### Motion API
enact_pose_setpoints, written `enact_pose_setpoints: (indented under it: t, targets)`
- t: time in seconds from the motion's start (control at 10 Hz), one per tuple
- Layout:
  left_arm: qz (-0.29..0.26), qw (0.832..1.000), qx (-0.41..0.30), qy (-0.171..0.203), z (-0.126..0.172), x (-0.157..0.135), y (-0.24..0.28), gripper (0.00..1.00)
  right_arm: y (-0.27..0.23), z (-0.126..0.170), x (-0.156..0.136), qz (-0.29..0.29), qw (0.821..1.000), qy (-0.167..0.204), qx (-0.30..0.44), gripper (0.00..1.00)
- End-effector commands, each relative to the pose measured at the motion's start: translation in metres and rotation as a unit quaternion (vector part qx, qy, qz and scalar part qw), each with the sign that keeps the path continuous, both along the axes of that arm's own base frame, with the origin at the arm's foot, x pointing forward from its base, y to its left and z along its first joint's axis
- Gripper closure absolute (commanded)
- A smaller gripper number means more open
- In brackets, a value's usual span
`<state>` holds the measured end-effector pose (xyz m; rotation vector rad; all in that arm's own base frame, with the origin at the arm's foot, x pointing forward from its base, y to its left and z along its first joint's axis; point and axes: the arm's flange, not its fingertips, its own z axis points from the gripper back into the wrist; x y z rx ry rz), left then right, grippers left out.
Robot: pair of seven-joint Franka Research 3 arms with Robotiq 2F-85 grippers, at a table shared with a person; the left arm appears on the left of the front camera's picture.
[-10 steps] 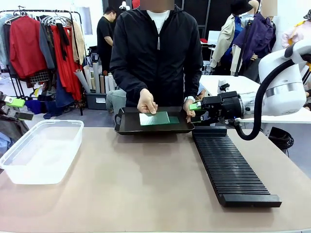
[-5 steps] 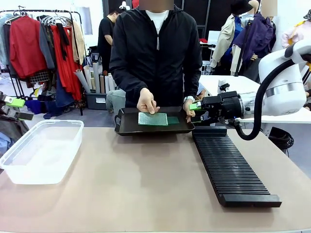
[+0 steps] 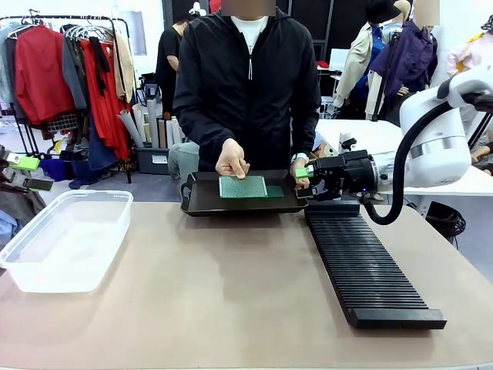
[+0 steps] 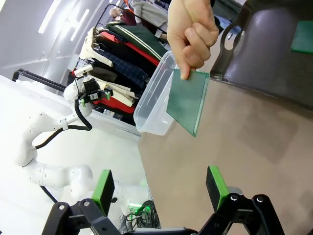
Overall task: Sort PCBs into racks and boxes based on the side picked up.
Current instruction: Pick up the Blank PCB handed by the Human.
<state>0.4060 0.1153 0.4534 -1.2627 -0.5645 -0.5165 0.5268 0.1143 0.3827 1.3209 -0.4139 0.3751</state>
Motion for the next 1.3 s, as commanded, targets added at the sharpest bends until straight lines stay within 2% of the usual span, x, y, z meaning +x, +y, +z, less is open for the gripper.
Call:
enact_pose_setpoints:
  t: [0.0,0.4,0.5,0.6,0.9,1.2]
  targets:
    - [0.000,1.000,-0.001,-0.002,0.001,0.000,0.000,0.00,0.007,-0.012,0.027,0.006,0.999,-0.018,0.041,0.00]
    - [0.000,1.000,-0.001,-0.002,0.001,0.000,0.000,0.00,0.020,-0.045,0.073,0.040,0.997,-0.033,0.057,0.00]
    - [0.000,1.000,-0.001,-0.002,0.001,0.000,0.000,0.00,0.024,-0.049,0.081,0.045,0.996,-0.045,0.062,0.00]
    - [0.000,1.000,-0.001,-0.002,0.001,0.000,0.000,0.00,0.030,-0.051,0.088,0.048,0.996,-0.039,0.065,0.00]
    - [0.000,1.000,-0.001,-0.002,0.001,0.000,0.000,0.00,0.042,-0.053,0.105,0.056,0.995,-0.033,0.069,0.00]
    - [0.000,1.000,-0.001,-0.002,0.001,0.000,0.000,0.00,0.061,-0.057,0.109,0.067,0.994,-0.038,0.073,0.00]
